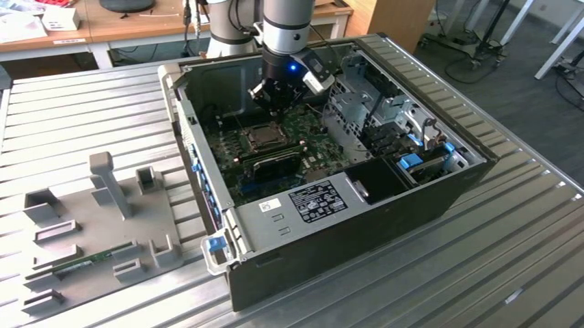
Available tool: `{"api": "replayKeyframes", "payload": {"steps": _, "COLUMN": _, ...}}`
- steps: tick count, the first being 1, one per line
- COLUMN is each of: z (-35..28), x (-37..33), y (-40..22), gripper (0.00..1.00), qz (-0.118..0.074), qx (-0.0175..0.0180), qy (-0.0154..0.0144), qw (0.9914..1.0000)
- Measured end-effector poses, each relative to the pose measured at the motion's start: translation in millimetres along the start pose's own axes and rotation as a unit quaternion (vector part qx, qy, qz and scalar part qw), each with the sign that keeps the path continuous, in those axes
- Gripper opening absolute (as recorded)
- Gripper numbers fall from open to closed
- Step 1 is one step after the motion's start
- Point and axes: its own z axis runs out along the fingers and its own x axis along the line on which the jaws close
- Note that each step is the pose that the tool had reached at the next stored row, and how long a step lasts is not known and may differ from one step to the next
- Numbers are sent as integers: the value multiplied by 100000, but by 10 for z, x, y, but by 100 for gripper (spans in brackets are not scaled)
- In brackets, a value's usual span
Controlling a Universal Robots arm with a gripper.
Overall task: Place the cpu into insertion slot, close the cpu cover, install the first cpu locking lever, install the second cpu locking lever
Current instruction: 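Close the cpu cover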
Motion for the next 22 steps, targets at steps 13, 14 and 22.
{"api": "replayKeyframes", "payload": {"steps": 13, "z": 6, "x": 128, "y": 2, "gripper": 11, "qz": 0, "qx": 4, "qy": -5, "qw": 100000}}
{"api": "replayKeyframes", "payload": {"steps": 14, "z": 7, "x": 135, "y": 2, "gripper": 11, "qz": -2, "qx": 11, "qy": -1, "qw": 100000}}
{"api": "replayKeyframes", "payload": {"steps": 22, "z": 34, "x": 178, "y": 1, "gripper": 11, "qz": -5, "qx": 56, "qy": 3, "qw": 100000}}
